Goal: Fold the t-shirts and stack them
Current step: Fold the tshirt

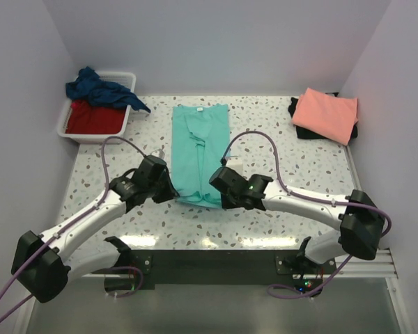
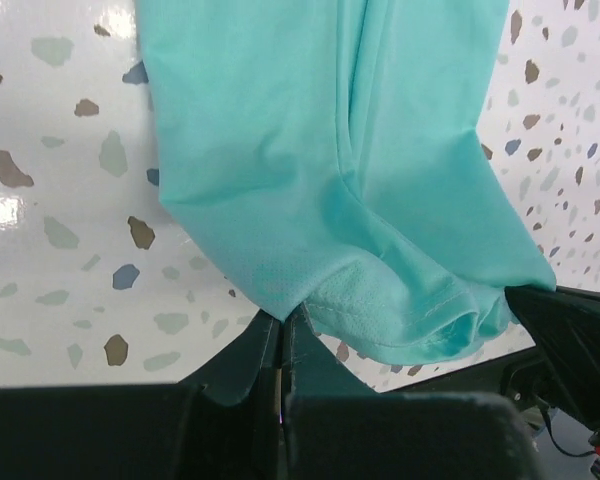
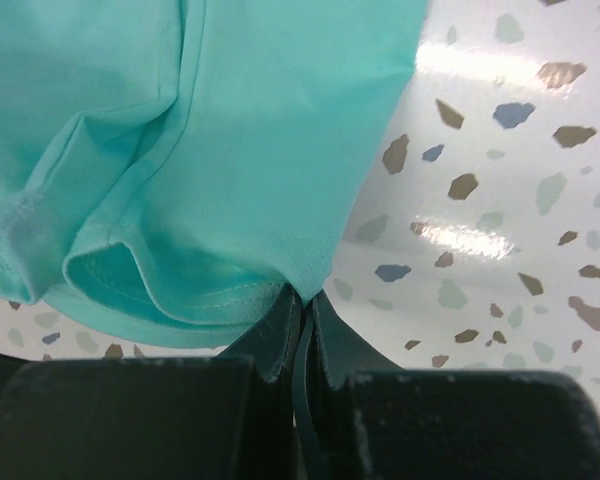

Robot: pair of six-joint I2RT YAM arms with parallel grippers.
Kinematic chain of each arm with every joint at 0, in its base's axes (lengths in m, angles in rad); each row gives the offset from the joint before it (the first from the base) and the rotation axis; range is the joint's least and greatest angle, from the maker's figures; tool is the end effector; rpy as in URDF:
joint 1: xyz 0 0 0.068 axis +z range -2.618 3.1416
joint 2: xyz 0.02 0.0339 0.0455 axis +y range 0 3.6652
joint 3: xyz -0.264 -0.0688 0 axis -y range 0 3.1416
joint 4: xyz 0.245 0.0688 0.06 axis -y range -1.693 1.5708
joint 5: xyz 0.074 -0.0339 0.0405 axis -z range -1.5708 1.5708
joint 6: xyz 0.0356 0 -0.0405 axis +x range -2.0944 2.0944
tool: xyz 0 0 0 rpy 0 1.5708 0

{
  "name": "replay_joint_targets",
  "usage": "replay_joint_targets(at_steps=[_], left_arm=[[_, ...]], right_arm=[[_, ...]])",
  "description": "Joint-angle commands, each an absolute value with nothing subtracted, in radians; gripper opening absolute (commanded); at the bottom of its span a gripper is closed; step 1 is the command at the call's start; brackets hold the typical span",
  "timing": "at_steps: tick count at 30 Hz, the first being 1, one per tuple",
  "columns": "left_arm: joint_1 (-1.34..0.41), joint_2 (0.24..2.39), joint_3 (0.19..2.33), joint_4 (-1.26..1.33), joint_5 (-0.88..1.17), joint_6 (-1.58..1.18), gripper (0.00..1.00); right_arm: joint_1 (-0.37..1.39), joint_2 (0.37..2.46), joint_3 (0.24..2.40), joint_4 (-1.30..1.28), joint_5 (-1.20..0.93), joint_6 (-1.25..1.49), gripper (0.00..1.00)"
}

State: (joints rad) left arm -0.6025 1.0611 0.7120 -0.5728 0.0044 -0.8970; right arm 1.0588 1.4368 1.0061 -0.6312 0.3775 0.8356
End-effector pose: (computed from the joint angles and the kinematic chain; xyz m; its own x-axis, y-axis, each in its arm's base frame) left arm 0.1714 -0.1181 0.2292 -0.8542 -0.3609 -0.3743 -0.1580 0.8660 -0.4744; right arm 0.1509 0.2417 0.2338 -0.8228 -0.0567 -0.5655 -0.1672 0.9751 0.1455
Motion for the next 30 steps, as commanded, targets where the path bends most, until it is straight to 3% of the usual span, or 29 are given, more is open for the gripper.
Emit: replay_joint_targets(at_steps=[1,19,30], left_arm=[[-0.606,1.097,0.788,-0.563,-0.074,-0.871,0.0],[-0.597,1.554,1.172,-0.517,-0.224,-0.792,0.0],[-0.476,1.732,1.337,-0.537,-0.249,-0.761,0.0]], right_arm=[[0.973,1.437,1.069,-0.647,0.437,0.77,0.0],[0.741,1.779,1.408,-0.548,0.308,0.465,0.0],[0.658,1.927,1.618,-0.571,0.253,0.388,0.0]])
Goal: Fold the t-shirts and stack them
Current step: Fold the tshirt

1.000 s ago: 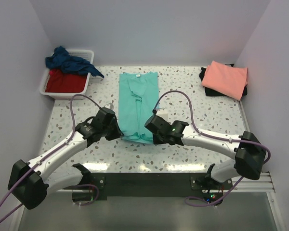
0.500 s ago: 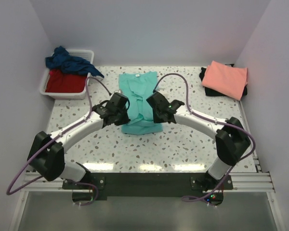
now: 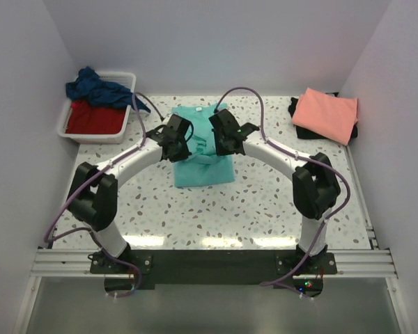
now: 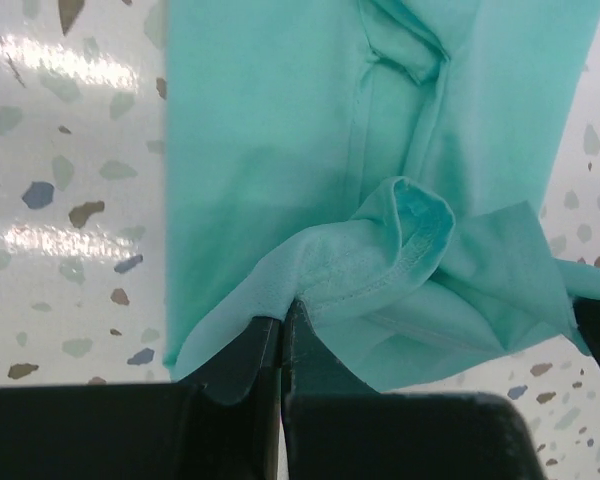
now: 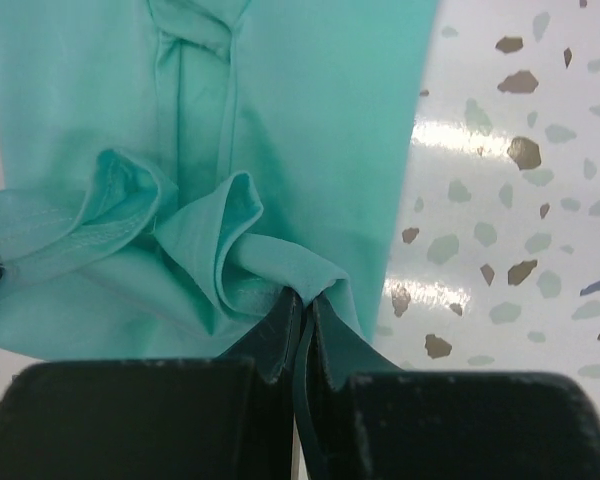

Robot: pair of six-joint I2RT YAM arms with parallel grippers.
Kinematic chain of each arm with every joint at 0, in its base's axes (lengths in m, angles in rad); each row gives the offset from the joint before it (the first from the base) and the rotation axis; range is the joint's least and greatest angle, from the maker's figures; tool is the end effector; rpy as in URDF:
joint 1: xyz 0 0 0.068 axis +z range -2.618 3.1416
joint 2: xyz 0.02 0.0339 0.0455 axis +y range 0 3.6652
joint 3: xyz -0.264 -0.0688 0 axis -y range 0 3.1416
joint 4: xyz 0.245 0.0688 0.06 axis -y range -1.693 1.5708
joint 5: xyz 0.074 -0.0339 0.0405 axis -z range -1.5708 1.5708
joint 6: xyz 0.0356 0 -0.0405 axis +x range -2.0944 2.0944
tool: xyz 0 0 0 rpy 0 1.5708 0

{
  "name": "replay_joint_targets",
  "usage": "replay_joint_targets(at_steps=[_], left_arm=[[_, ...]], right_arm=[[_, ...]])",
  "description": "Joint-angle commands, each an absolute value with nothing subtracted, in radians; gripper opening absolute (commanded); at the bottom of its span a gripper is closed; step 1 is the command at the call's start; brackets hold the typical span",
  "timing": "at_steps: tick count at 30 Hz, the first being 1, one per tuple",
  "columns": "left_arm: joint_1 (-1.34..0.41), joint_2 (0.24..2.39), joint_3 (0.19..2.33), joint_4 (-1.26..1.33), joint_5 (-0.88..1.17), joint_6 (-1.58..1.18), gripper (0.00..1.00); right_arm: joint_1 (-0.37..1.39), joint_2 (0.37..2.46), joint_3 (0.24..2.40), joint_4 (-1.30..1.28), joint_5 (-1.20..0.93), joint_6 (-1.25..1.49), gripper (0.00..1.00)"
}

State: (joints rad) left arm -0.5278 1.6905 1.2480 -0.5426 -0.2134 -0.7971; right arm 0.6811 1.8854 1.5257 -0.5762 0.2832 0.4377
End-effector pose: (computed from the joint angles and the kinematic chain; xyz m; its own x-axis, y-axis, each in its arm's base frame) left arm 0.3137 -0.1742 0.2343 -0.7828 -0.3529 -0.5125 -0.2417 0.9314 -0.2721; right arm 0.3297 0.2544 0.2474 -0.7682 -0.0988 -0.6325 -0.1658 0.9850 0.0476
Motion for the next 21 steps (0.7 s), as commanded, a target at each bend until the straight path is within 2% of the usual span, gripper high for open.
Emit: replay_joint_targets(at_steps=[1,12,13,15,16,19,21], left_arm=[[-0.466,1.746,1.353,-0.532,-0.244,-0.756,0.0],[-0.376,2.003,1.589,-0.532,-0.131,-0.651,0.0],[-0.37,2.019,1.601,-0.528,-0.121,-0.647,0.02],[-0.353,2.036,1.606,-0.508,-0.111,-0.649,0.12],[-0.348,2.036,1.605,-0.476,-0.106,-0.647,0.24],[-0.331,2.007,1.572,-0.369,-0.11,-0.643,0.37],[-0.321,1.976,1.557,-0.321,-0.129,-0.643,0.4]], right_arm=[[0.647,1.94,1.649,-0.572,0.25,0.385,0.0],[0.588,2.134,1.827,-0.615,0.199,0.387,0.0],[0.586,2.143,1.844,-0.62,0.198,0.391,0.14],[0.577,2.149,1.856,-0.605,0.202,0.396,0.3],[0.572,2.151,1.856,-0.595,0.213,0.402,0.41],[0.548,2.155,1.881,-0.571,0.221,0.42,0.43],[0.532,2.151,1.891,-0.546,0.228,0.426,0.43]])
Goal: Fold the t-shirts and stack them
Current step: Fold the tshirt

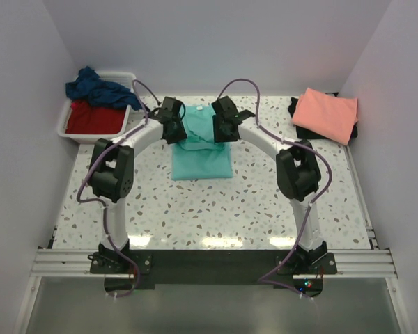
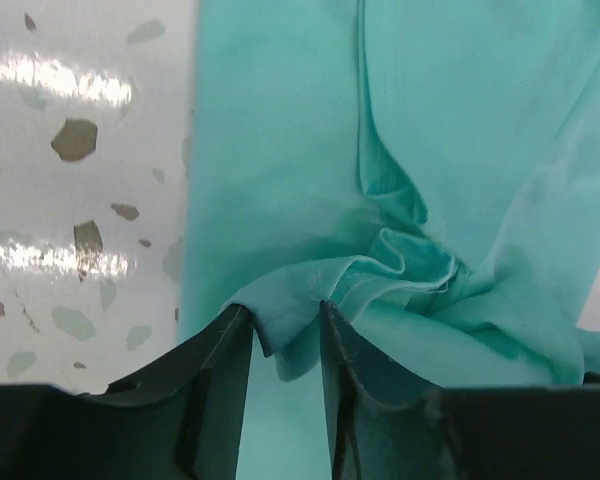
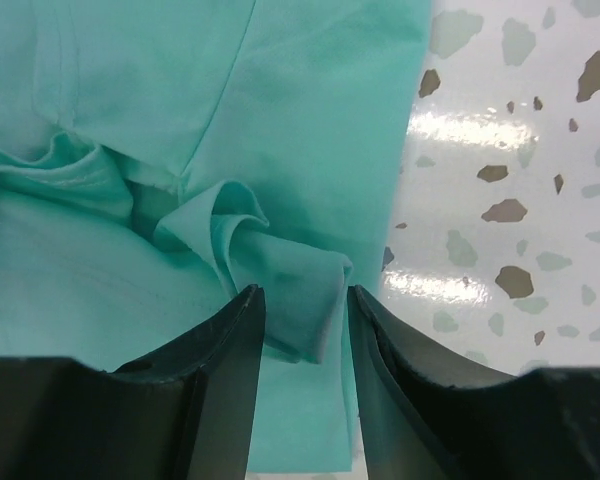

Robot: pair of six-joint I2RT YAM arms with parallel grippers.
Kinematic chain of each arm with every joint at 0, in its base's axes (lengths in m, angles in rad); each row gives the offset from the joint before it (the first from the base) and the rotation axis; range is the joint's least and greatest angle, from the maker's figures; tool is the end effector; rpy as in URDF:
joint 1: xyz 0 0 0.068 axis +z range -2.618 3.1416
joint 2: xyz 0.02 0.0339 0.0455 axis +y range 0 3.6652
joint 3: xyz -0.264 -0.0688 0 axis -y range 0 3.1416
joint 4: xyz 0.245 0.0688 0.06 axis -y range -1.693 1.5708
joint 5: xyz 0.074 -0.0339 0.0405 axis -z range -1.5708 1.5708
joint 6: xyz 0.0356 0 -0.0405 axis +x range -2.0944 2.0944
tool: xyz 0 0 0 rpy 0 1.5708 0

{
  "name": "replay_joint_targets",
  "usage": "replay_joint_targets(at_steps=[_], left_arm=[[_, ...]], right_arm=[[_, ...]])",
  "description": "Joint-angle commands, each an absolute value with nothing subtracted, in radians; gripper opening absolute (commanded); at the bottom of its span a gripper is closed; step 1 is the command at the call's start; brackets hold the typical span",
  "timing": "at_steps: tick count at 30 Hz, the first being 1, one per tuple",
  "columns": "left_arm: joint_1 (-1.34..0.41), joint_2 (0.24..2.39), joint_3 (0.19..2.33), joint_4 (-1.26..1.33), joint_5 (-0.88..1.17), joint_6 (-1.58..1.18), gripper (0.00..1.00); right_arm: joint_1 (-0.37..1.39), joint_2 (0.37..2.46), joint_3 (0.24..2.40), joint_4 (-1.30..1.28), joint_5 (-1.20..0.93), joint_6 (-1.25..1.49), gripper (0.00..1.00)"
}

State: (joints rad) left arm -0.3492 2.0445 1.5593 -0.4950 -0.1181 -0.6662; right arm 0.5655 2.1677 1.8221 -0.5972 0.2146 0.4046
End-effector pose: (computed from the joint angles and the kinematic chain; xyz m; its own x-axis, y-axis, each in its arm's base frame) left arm 0.4205 -0.1487 0.1964 -0.7855 -0.3671 -0.4983 -0.2637 0.9269 -0.2672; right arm 0.4120 0.2525 0.2173 -0.7926 -0.0475 -0.6079 -0.1152 0.9907 0.0729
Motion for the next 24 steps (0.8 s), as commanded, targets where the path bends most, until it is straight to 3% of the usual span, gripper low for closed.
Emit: replay_joint_targets(at_steps=[1,8,24], left_arm=[[-0.318,1.968,1.557,-0.29,-0.13,-0.643,0.4],[-0.314,1.887,1.534,-0.224,-0.124,-0.627,0.42],[-0.321,1.749,1.31,-0.337,0.112,-0.494,0.42]], right_arm=[[0.529,2.146,1.891,-0.535,0.235,0.431,0.43],[0.52,2.099,1.891,-0.492,0.235,0.411,0.43],[0.554,1.916,1.592,-0.512,0.058,0.411,0.42]])
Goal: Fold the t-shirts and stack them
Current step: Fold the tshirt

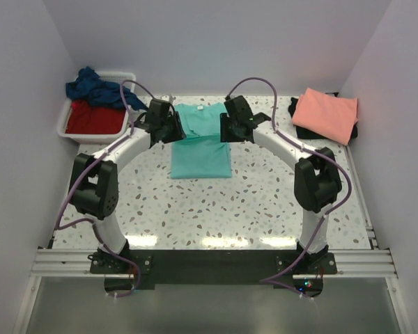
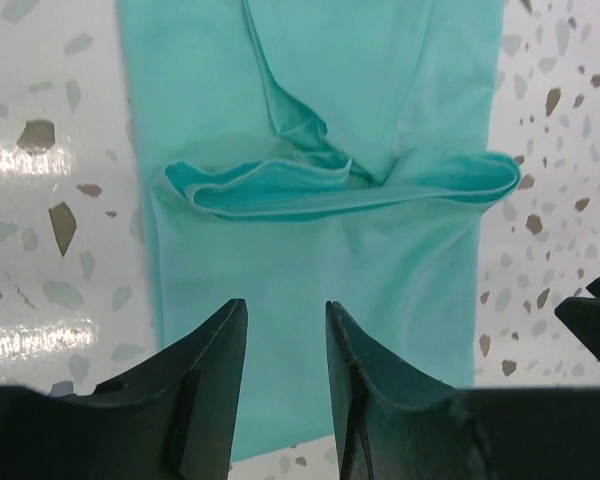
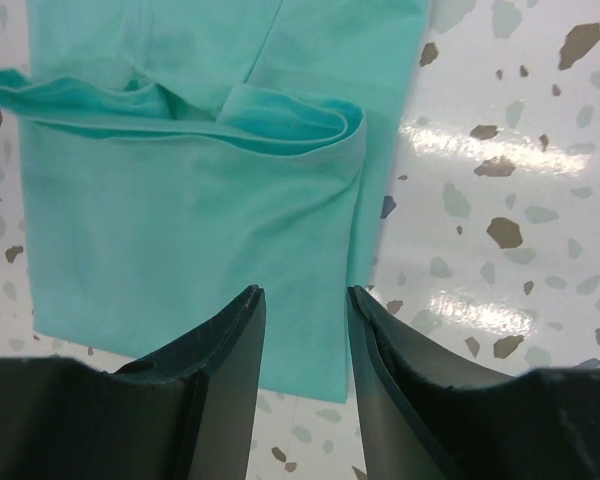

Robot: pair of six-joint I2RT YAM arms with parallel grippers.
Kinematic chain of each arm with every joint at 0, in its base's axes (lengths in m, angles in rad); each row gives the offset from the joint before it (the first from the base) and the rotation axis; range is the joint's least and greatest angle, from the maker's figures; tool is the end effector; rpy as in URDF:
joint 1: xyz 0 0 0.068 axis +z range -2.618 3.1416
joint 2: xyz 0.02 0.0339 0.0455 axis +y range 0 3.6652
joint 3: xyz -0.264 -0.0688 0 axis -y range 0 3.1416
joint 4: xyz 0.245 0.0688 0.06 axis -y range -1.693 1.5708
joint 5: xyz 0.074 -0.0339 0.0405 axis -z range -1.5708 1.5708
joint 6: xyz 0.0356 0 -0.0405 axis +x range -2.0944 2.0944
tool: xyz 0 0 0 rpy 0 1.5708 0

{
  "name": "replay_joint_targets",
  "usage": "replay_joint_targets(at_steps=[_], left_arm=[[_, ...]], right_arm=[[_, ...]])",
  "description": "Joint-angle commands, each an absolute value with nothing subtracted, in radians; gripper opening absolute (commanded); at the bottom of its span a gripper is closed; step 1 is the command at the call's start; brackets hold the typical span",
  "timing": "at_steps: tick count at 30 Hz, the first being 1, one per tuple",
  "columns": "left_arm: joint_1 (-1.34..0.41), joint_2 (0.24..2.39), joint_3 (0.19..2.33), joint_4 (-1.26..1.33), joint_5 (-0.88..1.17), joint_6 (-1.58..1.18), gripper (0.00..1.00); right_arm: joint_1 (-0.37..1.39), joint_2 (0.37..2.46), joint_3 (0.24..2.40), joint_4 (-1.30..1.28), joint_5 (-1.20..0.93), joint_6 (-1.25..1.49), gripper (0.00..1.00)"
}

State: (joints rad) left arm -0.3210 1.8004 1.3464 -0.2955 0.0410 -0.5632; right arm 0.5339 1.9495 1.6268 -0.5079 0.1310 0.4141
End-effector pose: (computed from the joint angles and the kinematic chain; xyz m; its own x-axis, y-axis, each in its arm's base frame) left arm 0.3855 -0.1297 0.2424 -0.7301 -0.3194 -0.6041 -0.0545 0.9084 -0.4144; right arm 0.3835 0.2213 0.2573 -0.7544 0.0175 -0.6562 -0.1367 0.9735 0.1831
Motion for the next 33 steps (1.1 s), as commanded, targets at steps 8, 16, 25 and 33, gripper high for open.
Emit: replay_joint_targets(at_steps=[8,16,25,33], left_arm=[[-0.328,1.684,1.168,-0.413,0.115,-0.473,0.41],[-0.328,1.64,0.964,-0.275,0.265,-0.471,0.4],[-0.307,1.671,0.91,-0.218,0.18,-0.498,0.38],[-0.295,1.643,0.891,-0.267,0.029,-0.529,0.38]], right_arm=[[0.56,1.873,1.449,-0.502,-0.018,0.426,0.42],[0.56,1.847,1.295,-0.433,-0.054,0.446,0.41],[0.56,1.858,1.246,-0.388,-0.051,0.445,0.4],[0.561,1.853,1.246,-0.394,-0.02,0.443,0.4]])
